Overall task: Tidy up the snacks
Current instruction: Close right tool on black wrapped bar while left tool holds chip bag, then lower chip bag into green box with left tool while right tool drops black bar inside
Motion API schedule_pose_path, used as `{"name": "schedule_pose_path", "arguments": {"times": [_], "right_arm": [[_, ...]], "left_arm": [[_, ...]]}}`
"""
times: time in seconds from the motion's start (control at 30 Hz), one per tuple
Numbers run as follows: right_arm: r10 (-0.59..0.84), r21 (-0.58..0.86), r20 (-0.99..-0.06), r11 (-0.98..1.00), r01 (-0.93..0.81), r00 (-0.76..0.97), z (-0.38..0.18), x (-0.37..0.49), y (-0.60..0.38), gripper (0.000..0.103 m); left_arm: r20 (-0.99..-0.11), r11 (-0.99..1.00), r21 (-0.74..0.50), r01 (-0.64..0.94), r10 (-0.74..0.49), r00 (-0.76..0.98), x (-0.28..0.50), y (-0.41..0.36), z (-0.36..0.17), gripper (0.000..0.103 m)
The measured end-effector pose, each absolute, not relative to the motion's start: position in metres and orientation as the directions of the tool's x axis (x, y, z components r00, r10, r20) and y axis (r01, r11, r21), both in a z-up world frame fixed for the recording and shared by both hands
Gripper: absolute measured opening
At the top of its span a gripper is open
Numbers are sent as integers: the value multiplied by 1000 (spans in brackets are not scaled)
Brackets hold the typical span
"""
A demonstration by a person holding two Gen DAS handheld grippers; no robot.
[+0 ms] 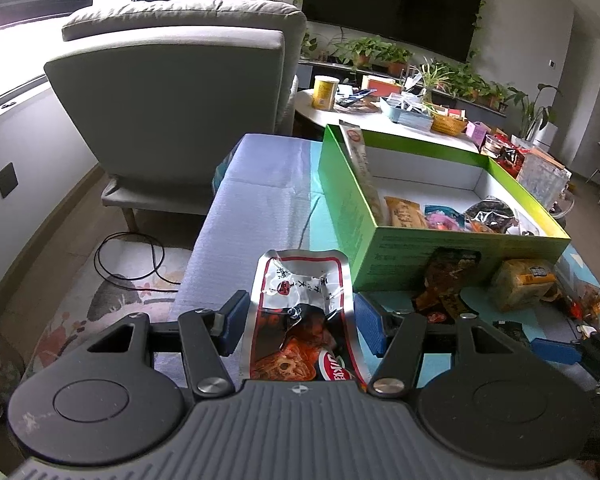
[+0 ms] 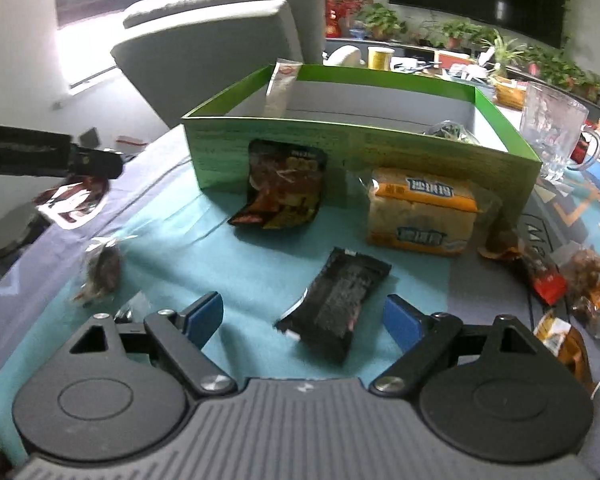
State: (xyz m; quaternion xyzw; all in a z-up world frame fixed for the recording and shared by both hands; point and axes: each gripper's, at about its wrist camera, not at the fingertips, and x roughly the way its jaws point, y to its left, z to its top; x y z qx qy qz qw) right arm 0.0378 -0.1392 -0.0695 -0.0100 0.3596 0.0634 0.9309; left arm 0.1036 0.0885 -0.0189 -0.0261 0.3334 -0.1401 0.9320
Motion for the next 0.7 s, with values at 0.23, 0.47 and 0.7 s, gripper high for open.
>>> {"name": "schedule_pose_path", "arguments": {"times": [0.23,0.47,0.7], "right_arm": [[94,39,-671,995,-92,736,-63,40,-148,31],[130,114,-642,991,-74,755,-54,22,-171,30],[129,119,-590,990,-72,797,-37,18,-175,30]], "left_arm": [[-617,963,-139,230,-266,740,106,90,-20,55],[-616,957,-144,252,-286,734,108,83,-19,55],[-597,951,-136,279,-304,743,104,74,-9,55]]}}
